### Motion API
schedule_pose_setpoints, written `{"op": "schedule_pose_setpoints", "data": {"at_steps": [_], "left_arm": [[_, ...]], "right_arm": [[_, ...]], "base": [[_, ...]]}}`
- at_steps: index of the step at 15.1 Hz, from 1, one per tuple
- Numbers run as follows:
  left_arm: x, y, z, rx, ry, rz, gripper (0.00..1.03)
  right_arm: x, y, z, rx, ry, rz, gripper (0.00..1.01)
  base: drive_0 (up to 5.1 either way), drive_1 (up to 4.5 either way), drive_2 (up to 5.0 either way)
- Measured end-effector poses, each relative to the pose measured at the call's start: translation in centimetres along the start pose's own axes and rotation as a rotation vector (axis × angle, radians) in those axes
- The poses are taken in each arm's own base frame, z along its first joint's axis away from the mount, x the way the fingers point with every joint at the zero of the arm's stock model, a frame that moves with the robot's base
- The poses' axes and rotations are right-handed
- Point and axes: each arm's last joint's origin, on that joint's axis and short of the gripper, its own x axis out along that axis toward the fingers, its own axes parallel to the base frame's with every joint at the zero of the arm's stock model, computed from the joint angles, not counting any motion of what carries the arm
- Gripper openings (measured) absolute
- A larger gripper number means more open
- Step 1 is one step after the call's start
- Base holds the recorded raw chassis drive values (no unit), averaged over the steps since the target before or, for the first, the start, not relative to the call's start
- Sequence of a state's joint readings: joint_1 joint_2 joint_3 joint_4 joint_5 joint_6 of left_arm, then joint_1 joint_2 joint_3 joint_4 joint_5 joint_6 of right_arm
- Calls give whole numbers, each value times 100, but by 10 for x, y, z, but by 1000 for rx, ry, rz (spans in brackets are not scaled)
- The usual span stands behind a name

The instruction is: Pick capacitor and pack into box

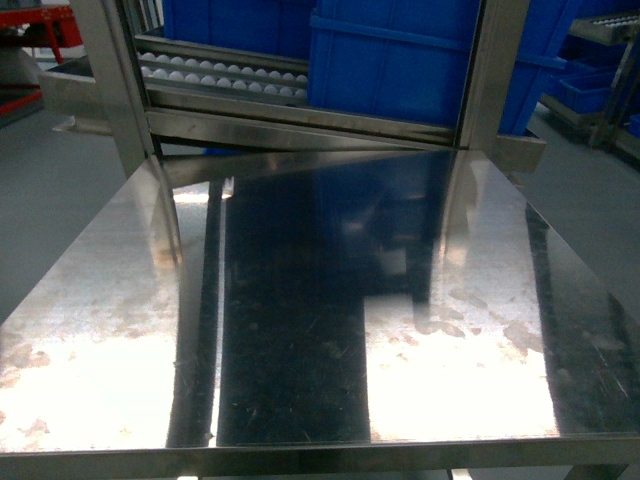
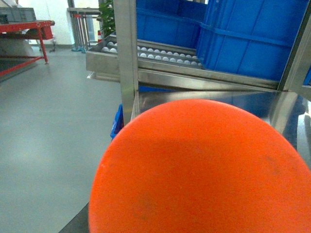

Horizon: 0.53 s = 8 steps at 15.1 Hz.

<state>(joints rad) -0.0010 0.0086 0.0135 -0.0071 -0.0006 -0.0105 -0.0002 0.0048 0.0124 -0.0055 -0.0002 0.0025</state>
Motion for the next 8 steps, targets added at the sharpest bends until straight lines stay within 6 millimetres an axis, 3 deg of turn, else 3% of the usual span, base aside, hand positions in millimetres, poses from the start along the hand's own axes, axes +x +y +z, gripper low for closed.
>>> {"op": "schedule_pose_setpoints", "data": {"at_steps": [8], "left_arm": [[0, 0, 0, 0, 0, 0, 44]], "right_arm": [[0, 0, 0, 0, 0, 0, 98]], "base": [[0, 0, 0]]}}
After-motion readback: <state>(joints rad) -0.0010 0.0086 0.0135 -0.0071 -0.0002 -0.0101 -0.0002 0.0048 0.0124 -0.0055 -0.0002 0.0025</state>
